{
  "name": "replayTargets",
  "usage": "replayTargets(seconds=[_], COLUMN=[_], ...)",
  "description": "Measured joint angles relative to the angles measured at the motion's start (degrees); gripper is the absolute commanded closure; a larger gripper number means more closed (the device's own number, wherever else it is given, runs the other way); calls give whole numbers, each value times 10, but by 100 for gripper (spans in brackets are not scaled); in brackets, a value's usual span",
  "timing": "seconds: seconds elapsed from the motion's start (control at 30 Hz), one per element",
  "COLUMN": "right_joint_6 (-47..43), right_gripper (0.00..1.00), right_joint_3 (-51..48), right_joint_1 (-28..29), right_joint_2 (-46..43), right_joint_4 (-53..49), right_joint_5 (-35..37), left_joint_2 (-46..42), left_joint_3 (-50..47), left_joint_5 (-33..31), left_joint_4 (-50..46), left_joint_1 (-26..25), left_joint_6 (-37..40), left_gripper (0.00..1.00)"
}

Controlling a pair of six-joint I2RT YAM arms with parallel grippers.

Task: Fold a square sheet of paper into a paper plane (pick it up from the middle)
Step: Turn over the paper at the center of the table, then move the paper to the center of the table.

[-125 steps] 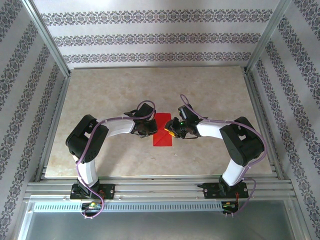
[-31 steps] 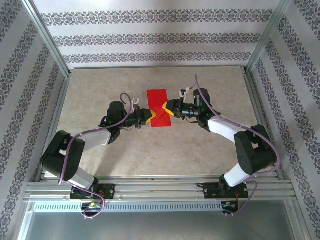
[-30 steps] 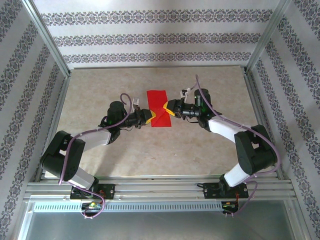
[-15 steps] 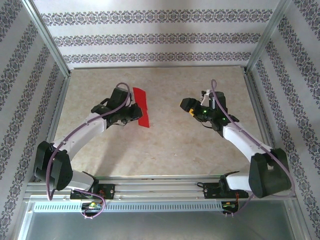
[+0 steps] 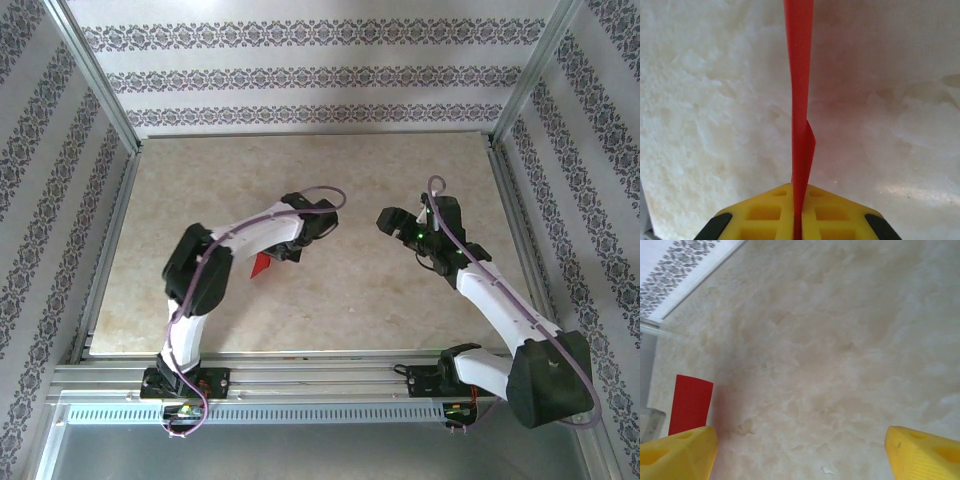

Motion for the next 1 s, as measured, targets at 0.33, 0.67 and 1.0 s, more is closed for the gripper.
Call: replayTargets(seconds=[0.33, 0.67, 1.0], right_joint_6=[6, 11, 30], right_gripper=[19, 31, 55], right_joint_3=[-15, 17, 204], right_joint_1=[-5, 93, 291], right_joint_2=[-8, 88, 352], right_joint_4=[-12, -14, 16], right_joint_5=[12, 9, -21], left_joint_2=[63, -194, -388], left_joint_3=[36, -158, -398], left_joint_5=[116, 324, 382], left_joint_4=[32, 231, 369], left_joint_1=[-25, 98, 268], left_joint_6=[-5, 9, -25], left_gripper=[45, 22, 1])
